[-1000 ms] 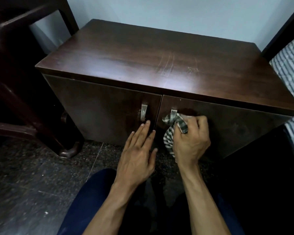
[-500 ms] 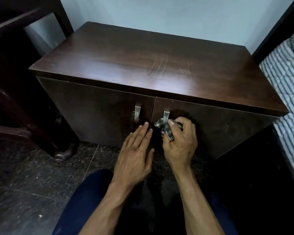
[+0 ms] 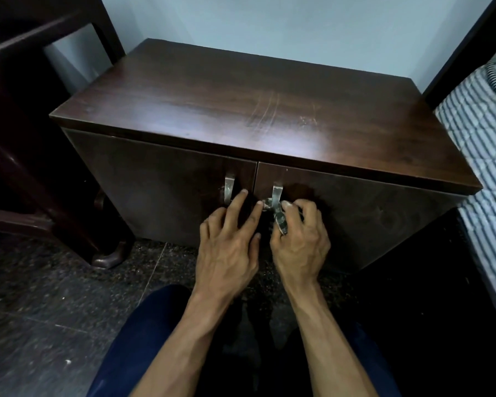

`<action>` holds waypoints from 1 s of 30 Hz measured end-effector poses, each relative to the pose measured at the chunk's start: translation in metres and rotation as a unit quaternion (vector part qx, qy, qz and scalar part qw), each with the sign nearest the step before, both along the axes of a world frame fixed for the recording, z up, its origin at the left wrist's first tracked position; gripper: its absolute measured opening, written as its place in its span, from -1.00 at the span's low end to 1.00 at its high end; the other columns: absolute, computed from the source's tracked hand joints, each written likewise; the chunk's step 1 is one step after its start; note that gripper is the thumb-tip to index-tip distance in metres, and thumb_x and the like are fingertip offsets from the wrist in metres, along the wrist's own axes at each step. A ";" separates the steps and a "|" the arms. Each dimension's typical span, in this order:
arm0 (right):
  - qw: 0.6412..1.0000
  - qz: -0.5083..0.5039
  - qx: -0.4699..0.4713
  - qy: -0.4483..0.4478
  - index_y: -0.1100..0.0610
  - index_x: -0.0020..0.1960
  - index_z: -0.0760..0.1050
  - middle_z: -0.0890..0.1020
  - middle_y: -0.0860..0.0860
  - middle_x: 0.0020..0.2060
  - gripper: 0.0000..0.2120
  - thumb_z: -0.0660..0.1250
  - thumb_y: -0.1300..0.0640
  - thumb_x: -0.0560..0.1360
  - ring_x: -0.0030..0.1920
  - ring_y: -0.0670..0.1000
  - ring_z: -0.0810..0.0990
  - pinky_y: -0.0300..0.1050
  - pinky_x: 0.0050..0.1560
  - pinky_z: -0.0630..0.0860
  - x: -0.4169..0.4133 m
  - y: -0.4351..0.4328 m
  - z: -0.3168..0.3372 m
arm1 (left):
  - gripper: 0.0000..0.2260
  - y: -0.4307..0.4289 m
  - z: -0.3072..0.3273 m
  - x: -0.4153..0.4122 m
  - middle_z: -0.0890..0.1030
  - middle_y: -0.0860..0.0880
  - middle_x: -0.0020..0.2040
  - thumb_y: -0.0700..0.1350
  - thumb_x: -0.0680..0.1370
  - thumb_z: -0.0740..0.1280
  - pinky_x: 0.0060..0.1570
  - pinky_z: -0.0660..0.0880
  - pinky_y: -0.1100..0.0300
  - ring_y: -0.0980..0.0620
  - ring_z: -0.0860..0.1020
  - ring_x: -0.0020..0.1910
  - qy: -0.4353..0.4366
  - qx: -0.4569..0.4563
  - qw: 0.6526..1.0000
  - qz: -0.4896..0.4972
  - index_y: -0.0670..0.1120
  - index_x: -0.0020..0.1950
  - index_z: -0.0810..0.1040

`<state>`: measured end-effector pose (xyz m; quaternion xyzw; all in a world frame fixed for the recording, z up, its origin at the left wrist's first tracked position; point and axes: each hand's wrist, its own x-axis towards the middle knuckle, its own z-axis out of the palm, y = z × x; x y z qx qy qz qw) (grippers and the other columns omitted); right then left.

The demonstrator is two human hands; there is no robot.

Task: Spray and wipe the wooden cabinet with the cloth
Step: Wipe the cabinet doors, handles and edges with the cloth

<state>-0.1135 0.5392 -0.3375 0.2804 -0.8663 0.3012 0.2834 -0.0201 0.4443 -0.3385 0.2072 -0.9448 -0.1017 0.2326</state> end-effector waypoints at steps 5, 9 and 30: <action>0.997 -0.030 -0.069 0.027 0.09 0.02 0.67 0.60 0.06 -0.13 -0.78 0.52 0.24 0.39 -0.21 0.08 0.61 -0.08 -0.28 0.51 -0.008 0.000 0.020 | -0.47 -0.006 -0.002 0.005 0.03 -0.07 0.62 0.05 0.58 0.28 0.49 0.11 -0.11 -0.12 0.08 0.56 0.035 -0.053 0.998 0.024 0.03 0.55 0.29; 0.990 -0.048 -0.132 0.001 0.11 -0.02 0.67 0.60 0.05 -0.14 -0.74 0.51 0.28 0.31 -0.21 0.07 0.62 -0.13 -0.25 0.48 -0.005 -0.004 0.021 | -0.40 -0.013 -0.008 0.006 0.02 -0.12 0.62 0.04 0.58 0.29 0.53 0.05 -0.15 -0.13 0.01 0.60 0.062 -0.055 0.996 0.039 -0.07 0.58 0.23; 0.975 -0.028 -0.208 0.074 0.22 0.06 0.69 0.62 0.19 -0.01 -0.66 0.40 0.49 0.36 -0.01 0.12 0.60 -0.23 0.06 0.51 0.005 -0.020 0.036 | -0.34 -0.033 -0.012 0.009 0.02 -0.14 0.63 -0.04 0.59 0.29 0.54 0.08 -0.17 -0.09 -0.02 0.62 0.065 0.007 0.998 0.017 -0.17 0.60 0.08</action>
